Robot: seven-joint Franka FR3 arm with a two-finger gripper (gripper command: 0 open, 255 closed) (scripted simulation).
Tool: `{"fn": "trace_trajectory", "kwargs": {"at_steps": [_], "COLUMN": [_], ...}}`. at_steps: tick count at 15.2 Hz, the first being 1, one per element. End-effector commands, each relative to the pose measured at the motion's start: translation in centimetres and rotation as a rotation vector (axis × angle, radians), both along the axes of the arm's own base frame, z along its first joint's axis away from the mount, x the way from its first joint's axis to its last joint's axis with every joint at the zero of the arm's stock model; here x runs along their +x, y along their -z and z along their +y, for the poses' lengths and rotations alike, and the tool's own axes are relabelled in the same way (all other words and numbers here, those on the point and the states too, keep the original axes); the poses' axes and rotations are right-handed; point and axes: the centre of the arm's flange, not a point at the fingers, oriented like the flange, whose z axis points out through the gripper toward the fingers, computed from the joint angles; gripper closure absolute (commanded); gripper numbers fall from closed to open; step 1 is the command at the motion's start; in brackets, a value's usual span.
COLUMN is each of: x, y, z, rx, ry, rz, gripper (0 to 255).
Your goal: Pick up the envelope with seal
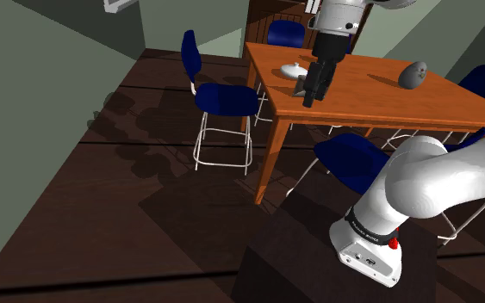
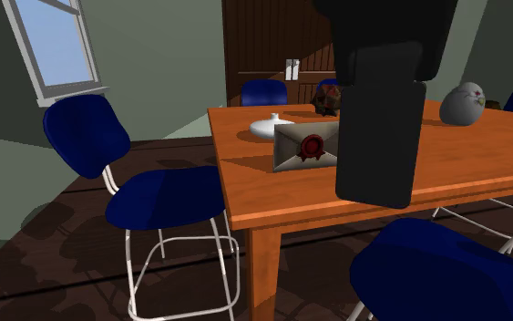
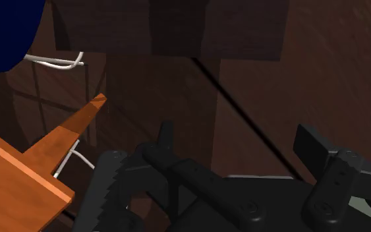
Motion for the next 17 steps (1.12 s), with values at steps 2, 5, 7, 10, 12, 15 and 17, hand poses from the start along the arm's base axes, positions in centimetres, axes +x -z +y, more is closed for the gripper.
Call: {"fn": "trace_trajectory", "kwargs": {"at_steps": [2, 5, 7, 10, 12, 15, 17], "x": [0.0, 0.0, 0.2, 0.7, 1.1, 2.1, 2.8], "y": [0.2, 0.8, 1.3, 1.9, 2.3, 2.8, 3.2], "z": [-1.2, -5.0, -7.4, -11.1, -13.6, -17.2, -19.6], "rx": [-0.001, -0.005, -0.008, -0.012, -0.014, -0.018, -0.021], "ry": [-0.023, -0.093, -0.14, -0.21, -0.257, -0.327, -0.374], "rz": [-0.004, -0.016, -0.024, -0.037, -0.045, -0.057, -0.065], "gripper": [0, 0, 0, 0, 0, 0, 0]}}
